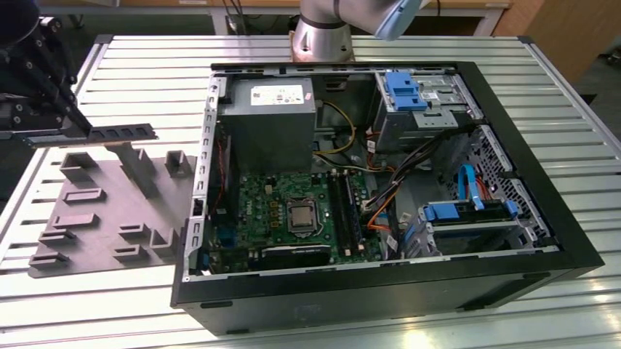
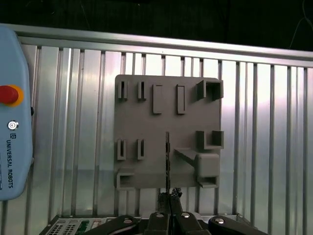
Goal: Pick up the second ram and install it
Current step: 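Pick up the second ram and move it above second insertion slot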
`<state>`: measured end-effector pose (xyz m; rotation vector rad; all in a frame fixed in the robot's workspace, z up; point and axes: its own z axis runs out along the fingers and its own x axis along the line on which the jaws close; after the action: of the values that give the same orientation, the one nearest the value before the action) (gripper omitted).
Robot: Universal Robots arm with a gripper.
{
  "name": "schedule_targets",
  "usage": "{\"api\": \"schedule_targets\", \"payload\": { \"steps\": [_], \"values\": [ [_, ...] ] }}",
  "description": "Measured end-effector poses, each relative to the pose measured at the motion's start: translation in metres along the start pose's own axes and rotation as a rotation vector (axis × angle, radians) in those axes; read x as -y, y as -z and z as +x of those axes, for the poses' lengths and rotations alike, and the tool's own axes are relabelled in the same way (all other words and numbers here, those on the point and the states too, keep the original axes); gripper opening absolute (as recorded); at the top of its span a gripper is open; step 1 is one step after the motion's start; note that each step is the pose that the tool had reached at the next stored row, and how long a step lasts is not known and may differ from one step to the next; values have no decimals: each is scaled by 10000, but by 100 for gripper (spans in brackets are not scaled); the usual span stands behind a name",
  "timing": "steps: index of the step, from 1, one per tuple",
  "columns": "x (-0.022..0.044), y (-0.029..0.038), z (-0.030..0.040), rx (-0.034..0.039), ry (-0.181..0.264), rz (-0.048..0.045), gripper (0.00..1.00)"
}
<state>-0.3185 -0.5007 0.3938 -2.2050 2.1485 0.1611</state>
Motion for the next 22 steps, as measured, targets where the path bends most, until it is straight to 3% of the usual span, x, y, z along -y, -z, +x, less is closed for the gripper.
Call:
{"api": "schedule_targets", "payload": {
  "steps": [22],
  "values": [
    [311, 10, 7, 0, 0, 0, 11]
  ]
}}
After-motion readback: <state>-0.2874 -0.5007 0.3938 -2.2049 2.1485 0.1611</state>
